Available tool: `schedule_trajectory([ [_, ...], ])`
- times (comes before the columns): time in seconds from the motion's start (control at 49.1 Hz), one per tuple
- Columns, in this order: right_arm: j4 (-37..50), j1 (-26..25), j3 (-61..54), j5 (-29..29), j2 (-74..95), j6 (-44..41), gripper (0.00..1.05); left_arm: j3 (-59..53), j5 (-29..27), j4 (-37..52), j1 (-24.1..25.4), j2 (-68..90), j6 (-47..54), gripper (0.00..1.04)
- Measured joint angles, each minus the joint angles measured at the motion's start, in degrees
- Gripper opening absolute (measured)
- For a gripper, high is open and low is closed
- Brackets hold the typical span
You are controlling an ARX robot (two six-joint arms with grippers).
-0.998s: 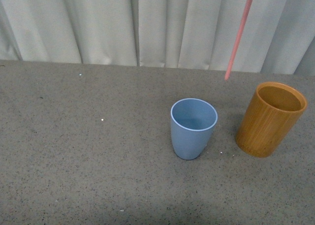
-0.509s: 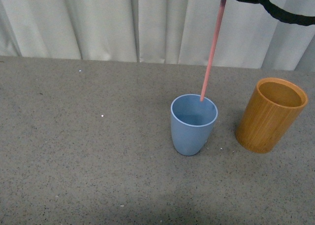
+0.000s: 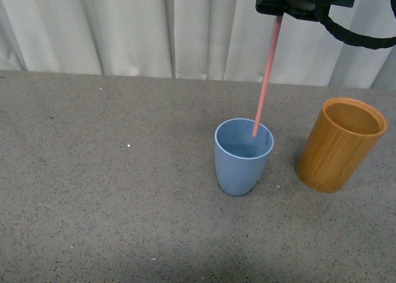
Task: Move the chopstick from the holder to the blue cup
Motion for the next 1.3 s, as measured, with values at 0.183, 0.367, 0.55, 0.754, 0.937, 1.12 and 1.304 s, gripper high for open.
schedule_trajectory([
  [0.183, -0.2, 0.2, 0.3, 0.4, 0.4, 0.0, 0.01, 0.0, 0.0, 0.0, 0.0, 0.0, 0.0, 0.98],
  [0.367, -0.3, 0.6, 0.3, 0.4, 0.7, 0.0, 0.01, 0.0, 0.0, 0.0, 0.0, 0.0, 0.0, 0.98],
  [0.55, -0.5, 0.6, 0.7, 0.4, 1.1, 0.2, 0.01, 0.0, 0.0, 0.0, 0.0, 0.0, 0.0, 0.98],
  [0.754, -0.8, 0.5, 1.0, 0.4, 1.1, 0.5, 0.01, 0.0, 0.0, 0.0, 0.0, 0.0, 0.0, 0.98],
  [0.937, -0.9, 0.5, 1.1, 0.4, 1.4, 0.5, 0.01, 0.0, 0.0, 0.0, 0.0, 0.0, 0.0, 0.98],
  [1.12, -1.0, 0.5, 1.6, 0.5, 1.6, 0.6, 0.01, 0.0, 0.0, 0.0, 0.0, 0.0, 0.0, 0.98],
  [1.304, -1.1, 0.5, 1.8, 0.5, 1.7, 0.6, 0.01, 0.0, 0.0, 0.0, 0.0, 0.0, 0.0, 0.98],
])
